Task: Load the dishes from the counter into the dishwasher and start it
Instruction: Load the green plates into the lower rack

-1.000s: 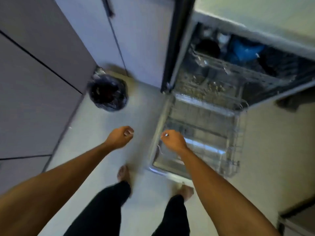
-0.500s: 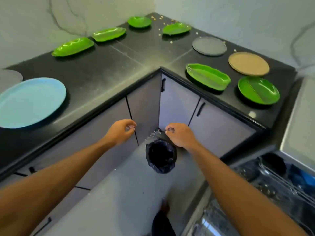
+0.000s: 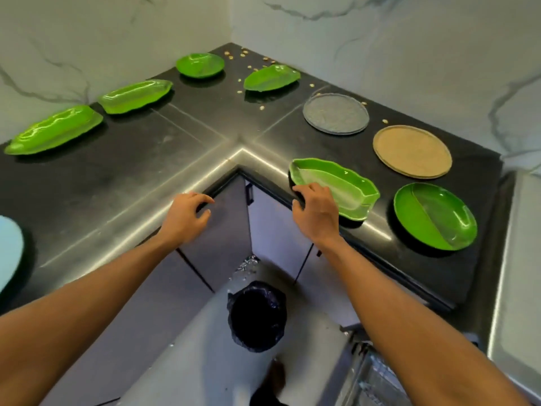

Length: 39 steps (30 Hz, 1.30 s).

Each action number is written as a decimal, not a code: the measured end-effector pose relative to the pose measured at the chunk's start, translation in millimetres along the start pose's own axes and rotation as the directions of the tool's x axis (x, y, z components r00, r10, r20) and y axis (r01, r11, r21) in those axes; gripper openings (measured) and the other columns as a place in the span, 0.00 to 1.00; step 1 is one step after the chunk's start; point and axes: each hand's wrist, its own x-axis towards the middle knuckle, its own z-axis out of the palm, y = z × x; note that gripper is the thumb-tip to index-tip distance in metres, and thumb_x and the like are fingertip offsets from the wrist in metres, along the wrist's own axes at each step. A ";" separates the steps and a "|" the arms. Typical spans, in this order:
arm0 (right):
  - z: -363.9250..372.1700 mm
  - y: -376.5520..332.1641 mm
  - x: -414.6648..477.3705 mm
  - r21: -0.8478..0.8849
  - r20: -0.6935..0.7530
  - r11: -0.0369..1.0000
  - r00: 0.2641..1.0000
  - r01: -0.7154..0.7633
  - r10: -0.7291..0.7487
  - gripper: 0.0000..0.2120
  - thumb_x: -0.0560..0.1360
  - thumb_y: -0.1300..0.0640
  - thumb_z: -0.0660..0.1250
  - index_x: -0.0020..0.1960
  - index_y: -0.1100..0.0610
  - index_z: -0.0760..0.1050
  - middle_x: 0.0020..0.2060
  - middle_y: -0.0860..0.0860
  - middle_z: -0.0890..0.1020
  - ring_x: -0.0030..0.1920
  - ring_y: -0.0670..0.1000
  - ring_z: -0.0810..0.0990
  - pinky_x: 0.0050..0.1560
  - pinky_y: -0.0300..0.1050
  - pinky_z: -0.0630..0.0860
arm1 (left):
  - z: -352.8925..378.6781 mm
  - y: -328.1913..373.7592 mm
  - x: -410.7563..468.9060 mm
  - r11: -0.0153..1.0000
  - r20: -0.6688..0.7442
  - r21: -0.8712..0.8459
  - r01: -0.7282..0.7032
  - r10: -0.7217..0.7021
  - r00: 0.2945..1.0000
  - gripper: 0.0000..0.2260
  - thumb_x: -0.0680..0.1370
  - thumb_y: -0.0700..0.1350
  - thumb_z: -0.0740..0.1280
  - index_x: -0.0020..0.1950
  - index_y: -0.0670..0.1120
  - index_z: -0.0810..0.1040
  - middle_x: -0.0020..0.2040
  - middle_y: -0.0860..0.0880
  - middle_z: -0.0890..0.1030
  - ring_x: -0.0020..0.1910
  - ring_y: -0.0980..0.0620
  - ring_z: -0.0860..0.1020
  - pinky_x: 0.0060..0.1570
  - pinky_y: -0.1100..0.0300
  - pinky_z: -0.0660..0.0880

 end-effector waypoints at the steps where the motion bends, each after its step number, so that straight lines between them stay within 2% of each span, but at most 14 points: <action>1: -0.8 5.7 3.6 -0.016 -0.012 1.000 1.000 0.007 -0.007 0.16 0.71 0.54 0.70 0.59 0.54 0.81 0.51 0.54 0.82 0.51 0.60 0.77 0.49 0.55 0.78 | 3.5 4.4 7.4 1.000 0.000 -0.008 -0.016 0.016 1.000 0.13 0.72 0.44 0.66 0.54 0.45 0.83 0.51 0.45 0.83 0.51 0.44 0.80 0.53 0.53 0.74; 4: -2.1 29.1 14.3 -0.119 0.049 0.993 0.999 -0.003 0.009 0.19 0.70 0.47 0.71 0.59 0.52 0.81 0.52 0.53 0.81 0.52 0.60 0.77 0.48 0.54 0.77 | 27.7 22.5 39.2 0.996 0.053 -0.020 -0.087 0.088 0.995 0.17 0.72 0.51 0.65 0.58 0.47 0.81 0.57 0.46 0.81 0.57 0.42 0.77 0.59 0.48 0.73; 5: -2.9 42.0 23.1 -0.156 0.066 0.987 0.996 -0.043 0.054 0.20 0.70 0.45 0.71 0.60 0.51 0.80 0.52 0.52 0.81 0.52 0.59 0.77 0.47 0.54 0.76 | 40.7 31.9 63.5 0.992 0.080 -0.016 -0.127 0.128 0.988 0.20 0.72 0.53 0.64 0.60 0.47 0.81 0.60 0.45 0.80 0.60 0.41 0.76 0.62 0.46 0.72; 7: -1.4 45.3 22.1 -0.198 0.092 0.980 0.994 -0.035 0.054 0.21 0.70 0.41 0.69 0.59 0.49 0.80 0.52 0.52 0.81 0.53 0.58 0.77 0.48 0.53 0.74 | 51.0 43.1 81.5 0.985 0.098 0.039 -0.170 0.166 0.981 0.27 0.71 0.59 0.64 0.66 0.47 0.78 0.68 0.44 0.76 0.69 0.40 0.71 0.69 0.42 0.67; 9: 2.5 54.9 22.5 -0.235 0.088 0.971 0.994 -0.044 0.066 0.20 0.69 0.40 0.68 0.56 0.50 0.81 0.51 0.51 0.80 0.52 0.57 0.77 0.47 0.52 0.73 | 69.1 61.7 107.6 0.981 0.211 0.057 -0.187 0.171 0.962 0.34 0.71 0.63 0.68 0.74 0.49 0.71 0.76 0.44 0.65 0.77 0.41 0.60 0.73 0.38 0.57; 11: 5.3 56.4 20.1 -0.248 0.052 0.967 0.996 -0.062 0.077 0.18 0.69 0.41 0.68 0.54 0.50 0.81 0.50 0.51 0.80 0.51 0.57 0.77 0.46 0.52 0.73 | 85.5 75.3 120.4 0.977 0.326 0.094 -0.192 0.152 0.933 0.42 0.70 0.66 0.70 0.79 0.52 0.59 0.81 0.48 0.53 0.80 0.44 0.49 0.74 0.36 0.46; 14: 11.7 51.1 20.6 -0.247 0.013 0.965 0.995 -0.093 0.099 0.15 0.71 0.43 0.67 0.53 0.50 0.81 0.49 0.50 0.79 0.50 0.56 0.76 0.46 0.52 0.73 | 103.4 75.8 122.1 0.960 0.385 0.158 -0.229 0.154 0.910 0.50 0.67 0.77 0.59 0.81 0.57 0.44 0.81 0.52 0.40 0.79 0.48 0.36 0.72 0.38 0.34; 17: 18.2 45.5 21.1 -0.292 -0.024 0.953 0.996 -0.084 0.080 0.13 0.73 0.45 0.67 0.54 0.49 0.81 0.49 0.49 0.79 0.49 0.55 0.76 0.43 0.51 0.71 | 107.7 71.3 123.3 0.960 0.400 0.154 -0.235 0.157 0.903 0.51 0.64 0.80 0.51 0.80 0.58 0.39 0.80 0.53 0.36 0.77 0.49 0.31 0.70 0.38 0.29; 22: 22.9 42.5 18.8 -0.388 -0.032 0.921 0.999 -0.033 0.022 0.11 0.75 0.53 0.67 0.56 0.51 0.81 0.48 0.51 0.81 0.44 0.58 0.78 0.39 0.50 0.72 | 104.1 76.6 125.0 0.965 0.441 0.141 -0.220 0.138 0.887 0.50 0.68 0.77 0.59 0.80 0.57 0.38 0.80 0.51 0.35 0.77 0.47 0.30 0.70 0.35 0.29; 25: 11.9 41.4 24.9 -0.448 -0.065 0.894 0.998 -0.006 -0.026 0.09 0.74 0.56 0.67 0.52 0.50 0.81 0.44 0.50 0.82 0.41 0.58 0.78 0.38 0.49 0.71 | 102.8 77.9 127.5 0.966 0.461 0.137 -0.219 0.134 0.877 0.49 0.69 0.76 0.60 0.80 0.57 0.37 0.80 0.50 0.34 0.77 0.46 0.30 0.69 0.34 0.30; 29: -23.5 29.8 37.2 -0.453 -0.191 0.890 0.980 -0.042 -0.051 0.05 0.73 0.60 0.68 0.46 0.52 0.80 0.37 0.51 0.80 0.36 0.57 0.77 0.34 0.50 0.68 | 102.6 74.9 128.4 0.963 0.460 0.133 -0.235 0.150 0.875 0.49 0.70 0.76 0.58 0.80 0.56 0.38 0.80 0.49 0.34 0.77 0.45 0.30 0.68 0.34 0.30; 32: -56.8 14.5 29.0 -0.384 -0.274 0.922 0.960 -0.053 -0.059 0.03 0.77 0.59 0.68 0.47 0.55 0.80 0.37 0.52 0.80 0.34 0.57 0.78 0.30 0.51 0.70 | 105.4 72.6 125.2 0.959 0.414 0.116 -0.259 0.191 0.890 0.48 0.70 0.75 0.59 0.81 0.54 0.41 0.80 0.48 0.37 0.78 0.44 0.33 0.69 0.35 0.31; 35: -92.5 -3.2 11.6 -0.230 -0.332 0.969 0.943 -0.092 0.010 0.07 0.79 0.57 0.66 0.52 0.56 0.82 0.42 0.52 0.82 0.38 0.55 0.80 0.33 0.49 0.73 | 108.0 69.4 122.0 0.953 0.327 0.105 -0.283 0.235 0.915 0.47 0.71 0.73 0.61 0.81 0.51 0.49 0.81 0.46 0.45 0.79 0.43 0.40 0.71 0.35 0.36; 39: -135.1 -14.9 -33.3 0.021 -0.386 0.992 0.914 -0.127 0.125 0.06 0.79 0.58 0.68 0.52 0.58 0.81 0.42 0.52 0.82 0.40 0.52 0.78 0.38 0.48 0.72 | 116.9 70.4 93.7 0.962 0.159 -0.029 -0.271 0.273 0.949 0.37 0.77 0.60 0.67 0.79 0.44 0.58 0.80 0.42 0.55 0.79 0.41 0.49 0.75 0.37 0.48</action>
